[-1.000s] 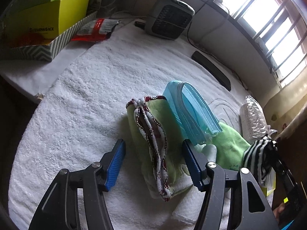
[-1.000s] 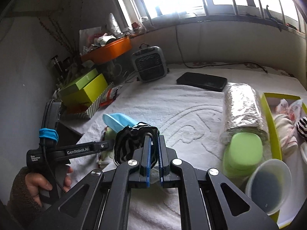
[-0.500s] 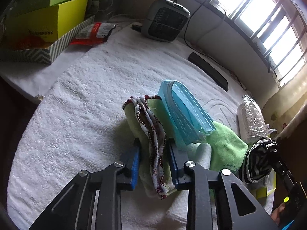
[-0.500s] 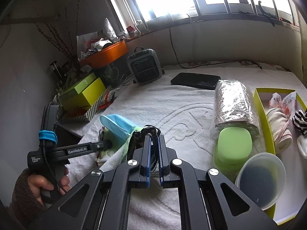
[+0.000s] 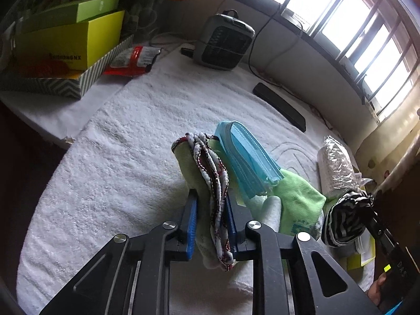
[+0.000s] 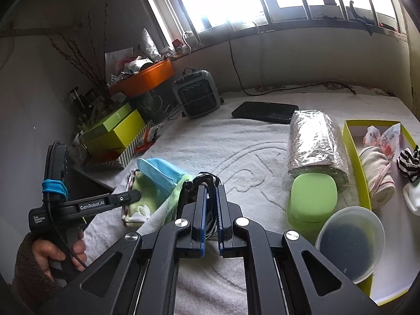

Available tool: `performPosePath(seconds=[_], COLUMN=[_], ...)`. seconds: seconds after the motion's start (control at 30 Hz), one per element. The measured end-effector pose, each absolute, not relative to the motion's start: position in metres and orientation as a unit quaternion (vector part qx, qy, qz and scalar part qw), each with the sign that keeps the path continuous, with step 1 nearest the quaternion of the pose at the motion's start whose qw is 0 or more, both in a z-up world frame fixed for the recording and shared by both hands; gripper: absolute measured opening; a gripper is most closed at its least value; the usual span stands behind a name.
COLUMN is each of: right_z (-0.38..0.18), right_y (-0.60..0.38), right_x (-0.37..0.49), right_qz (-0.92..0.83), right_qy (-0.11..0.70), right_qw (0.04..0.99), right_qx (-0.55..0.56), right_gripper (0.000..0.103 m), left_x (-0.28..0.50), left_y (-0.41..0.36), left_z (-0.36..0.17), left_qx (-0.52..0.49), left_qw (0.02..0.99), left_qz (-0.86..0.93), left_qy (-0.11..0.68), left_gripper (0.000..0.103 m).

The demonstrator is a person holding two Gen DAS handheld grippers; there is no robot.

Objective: Organize soft objects
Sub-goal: 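Carry the green towel and striped sock over the yellow-rimmed box with both tools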

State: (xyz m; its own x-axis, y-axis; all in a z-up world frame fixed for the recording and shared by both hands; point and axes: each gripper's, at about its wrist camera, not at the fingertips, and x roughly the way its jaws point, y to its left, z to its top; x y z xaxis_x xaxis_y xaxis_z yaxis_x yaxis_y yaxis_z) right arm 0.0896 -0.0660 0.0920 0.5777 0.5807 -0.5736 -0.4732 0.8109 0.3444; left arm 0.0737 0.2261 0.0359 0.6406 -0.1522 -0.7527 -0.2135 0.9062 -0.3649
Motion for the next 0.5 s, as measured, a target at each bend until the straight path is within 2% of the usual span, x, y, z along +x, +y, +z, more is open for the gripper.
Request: performPosePath(seconds=[0.5], right_z=[0.108], right_y=[-0.078], right_x=[0.081], right_qz=[0.291], right_qy=[0.332], right_qw=[0.894], right_qx=[0.082], right_gripper=[0.007], left_x=[0.059], left_y=[0.221], left_z=[0.067], left_qx=[-0.203], left_qw=[0.893], left_qz=[0.005], left_qy=[0.401], left_gripper=[0.019])
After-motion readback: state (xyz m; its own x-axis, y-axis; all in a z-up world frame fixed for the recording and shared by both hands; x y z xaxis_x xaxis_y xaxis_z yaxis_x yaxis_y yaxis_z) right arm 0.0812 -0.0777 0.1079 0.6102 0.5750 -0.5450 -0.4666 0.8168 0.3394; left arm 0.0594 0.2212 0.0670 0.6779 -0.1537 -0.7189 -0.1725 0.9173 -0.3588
